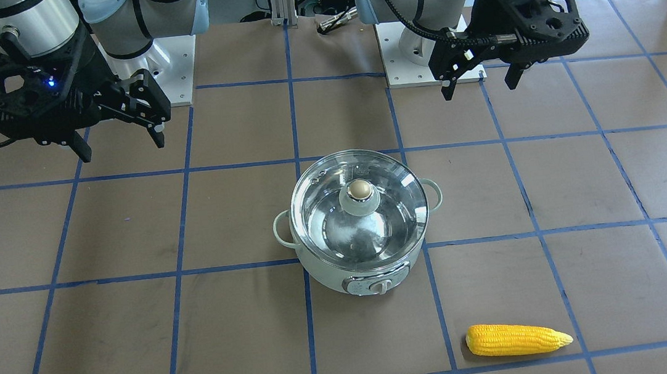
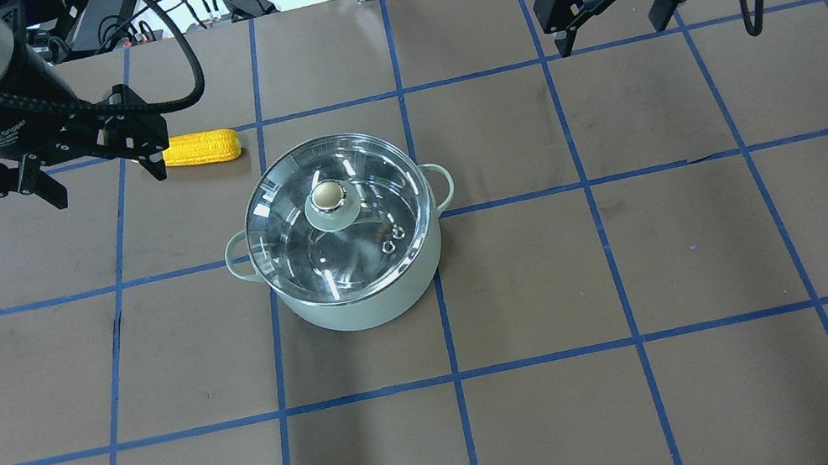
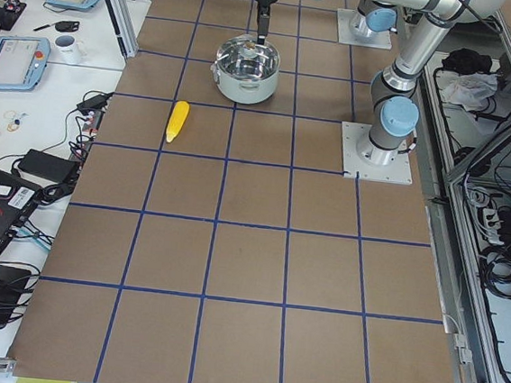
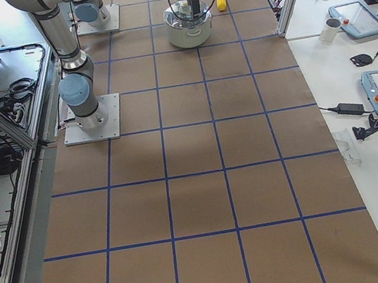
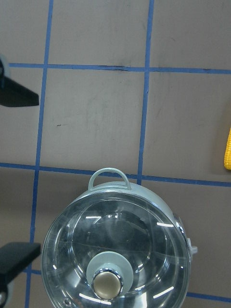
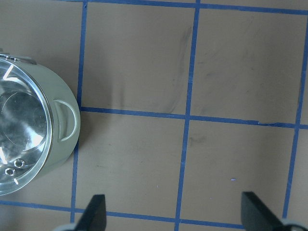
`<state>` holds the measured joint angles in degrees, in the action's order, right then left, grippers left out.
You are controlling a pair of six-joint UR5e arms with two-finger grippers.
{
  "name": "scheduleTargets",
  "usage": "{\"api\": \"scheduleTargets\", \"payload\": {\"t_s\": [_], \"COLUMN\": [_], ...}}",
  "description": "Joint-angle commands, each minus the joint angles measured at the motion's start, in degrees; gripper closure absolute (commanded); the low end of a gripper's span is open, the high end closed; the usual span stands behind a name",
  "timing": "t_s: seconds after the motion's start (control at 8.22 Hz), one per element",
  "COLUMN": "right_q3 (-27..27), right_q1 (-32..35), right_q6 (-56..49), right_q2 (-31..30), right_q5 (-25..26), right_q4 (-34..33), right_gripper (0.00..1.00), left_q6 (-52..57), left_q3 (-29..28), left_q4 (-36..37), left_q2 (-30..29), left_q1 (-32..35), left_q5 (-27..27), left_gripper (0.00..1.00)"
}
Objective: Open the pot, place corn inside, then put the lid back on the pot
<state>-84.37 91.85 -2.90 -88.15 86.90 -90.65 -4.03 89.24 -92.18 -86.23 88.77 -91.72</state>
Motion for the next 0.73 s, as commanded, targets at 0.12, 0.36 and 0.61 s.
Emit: {"api": "scheduleTargets", "payload": {"t_s": [0.12, 0.36, 0.61], "right_q3": [0.0, 0.0, 0.1], "right_q1": [0.0, 0.3, 5.1], "right_q6": [0.0, 1.5, 9.2], "right_q2": [0.0, 0.0, 2.0], "right_q5": [0.0, -0.2, -1.5], "right_q4": [0.0, 0.0, -4.0], "right_gripper": [0.0, 0.0, 0.0], "left_q6": [0.6, 6.8, 19.5], "left_q3": [0.1, 0.1, 0.1], "left_q4": [0.3, 2.5, 6.0], "left_q2": [0.1, -0.3, -2.6], "left_q1": [-0.1, -0.9, -5.4], "left_q5": [0.1, 0.1, 0.2], "left_gripper": [0.0, 0.0, 0.0]}}
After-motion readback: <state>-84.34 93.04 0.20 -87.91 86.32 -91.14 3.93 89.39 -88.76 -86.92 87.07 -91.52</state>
